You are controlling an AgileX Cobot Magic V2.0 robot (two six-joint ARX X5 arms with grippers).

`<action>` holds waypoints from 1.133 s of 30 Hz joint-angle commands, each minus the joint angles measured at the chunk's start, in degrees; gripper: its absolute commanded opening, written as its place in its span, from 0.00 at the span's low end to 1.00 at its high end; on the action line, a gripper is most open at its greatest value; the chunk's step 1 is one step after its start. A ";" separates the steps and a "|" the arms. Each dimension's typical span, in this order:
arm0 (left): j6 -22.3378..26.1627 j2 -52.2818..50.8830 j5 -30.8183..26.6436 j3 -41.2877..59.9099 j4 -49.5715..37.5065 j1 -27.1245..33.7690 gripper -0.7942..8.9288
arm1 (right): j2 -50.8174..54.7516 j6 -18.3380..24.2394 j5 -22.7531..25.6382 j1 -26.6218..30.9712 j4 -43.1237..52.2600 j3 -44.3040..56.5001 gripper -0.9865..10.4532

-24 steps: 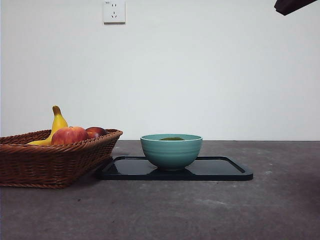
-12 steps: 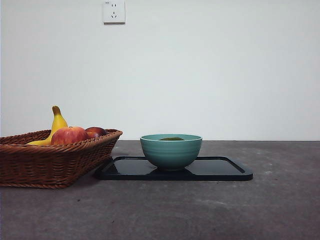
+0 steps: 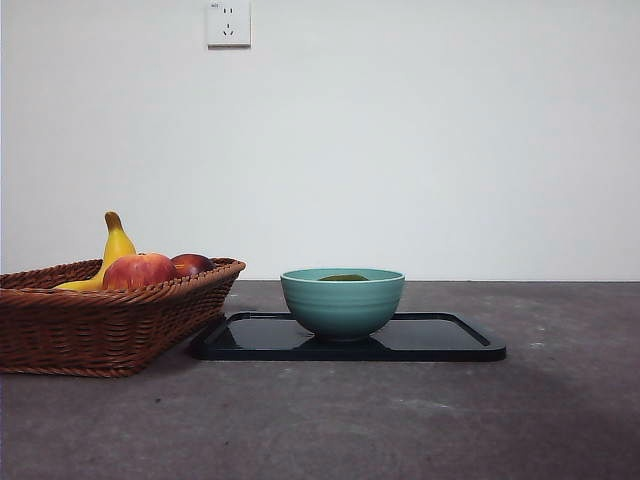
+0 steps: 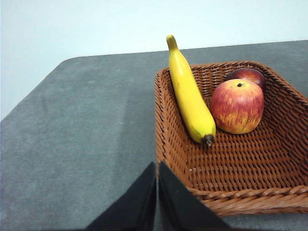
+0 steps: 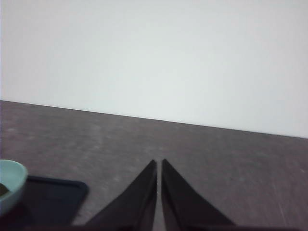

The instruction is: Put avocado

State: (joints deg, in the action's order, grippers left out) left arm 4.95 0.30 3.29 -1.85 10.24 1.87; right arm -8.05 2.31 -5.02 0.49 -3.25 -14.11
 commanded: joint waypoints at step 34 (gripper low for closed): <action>-0.55 -0.11 0.09 1.18 0.50 0.09 0.09 | 7.85 -6.38 3.98 0.04 -5.64 13.46 0.09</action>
State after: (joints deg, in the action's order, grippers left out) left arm 4.93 0.30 3.29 -1.85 10.26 1.87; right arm -0.36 -3.29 -1.26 0.49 -9.61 -0.95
